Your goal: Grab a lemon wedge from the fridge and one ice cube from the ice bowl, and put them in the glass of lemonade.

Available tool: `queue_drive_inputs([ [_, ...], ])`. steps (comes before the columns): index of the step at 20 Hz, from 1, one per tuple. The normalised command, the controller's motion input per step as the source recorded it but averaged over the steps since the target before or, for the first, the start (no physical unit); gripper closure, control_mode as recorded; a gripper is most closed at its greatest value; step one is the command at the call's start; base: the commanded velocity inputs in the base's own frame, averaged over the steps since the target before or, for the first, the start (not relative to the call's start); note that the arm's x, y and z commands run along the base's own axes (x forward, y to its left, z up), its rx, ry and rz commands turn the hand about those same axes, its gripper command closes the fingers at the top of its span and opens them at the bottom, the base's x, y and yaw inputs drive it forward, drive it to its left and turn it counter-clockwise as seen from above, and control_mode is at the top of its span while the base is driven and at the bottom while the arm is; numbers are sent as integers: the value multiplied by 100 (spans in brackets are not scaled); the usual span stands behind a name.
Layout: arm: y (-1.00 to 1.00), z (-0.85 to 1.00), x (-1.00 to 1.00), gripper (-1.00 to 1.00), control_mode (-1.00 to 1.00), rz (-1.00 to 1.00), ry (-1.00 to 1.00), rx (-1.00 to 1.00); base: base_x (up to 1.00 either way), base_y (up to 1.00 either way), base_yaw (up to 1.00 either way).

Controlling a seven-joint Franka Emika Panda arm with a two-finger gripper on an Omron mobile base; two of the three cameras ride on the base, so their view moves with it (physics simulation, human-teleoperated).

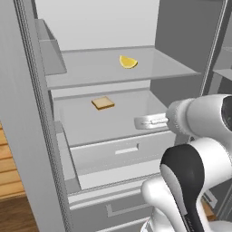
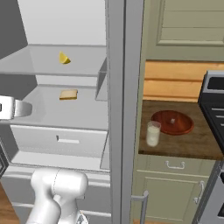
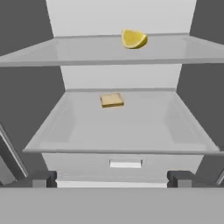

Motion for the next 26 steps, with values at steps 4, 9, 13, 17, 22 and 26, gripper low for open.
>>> queue_drive_inputs([
  [4,5,55,5,-100,-100,11,0,-16,0,0,0],
  [9,-9,58,40,-100,-100,5,0,-1,0,0,0],
  [13,-14,19,100,-100,-100,0,26,-2,0,0,0],
  [17,-12,-3,100,-100,-100,1,42,-13,0,0,0],
  [22,-43,-11,91,-100,-100,0,7,-1,0,0,0],
  [26,-14,0,23,-100,-100,5,-20,4,0,0,0],
])
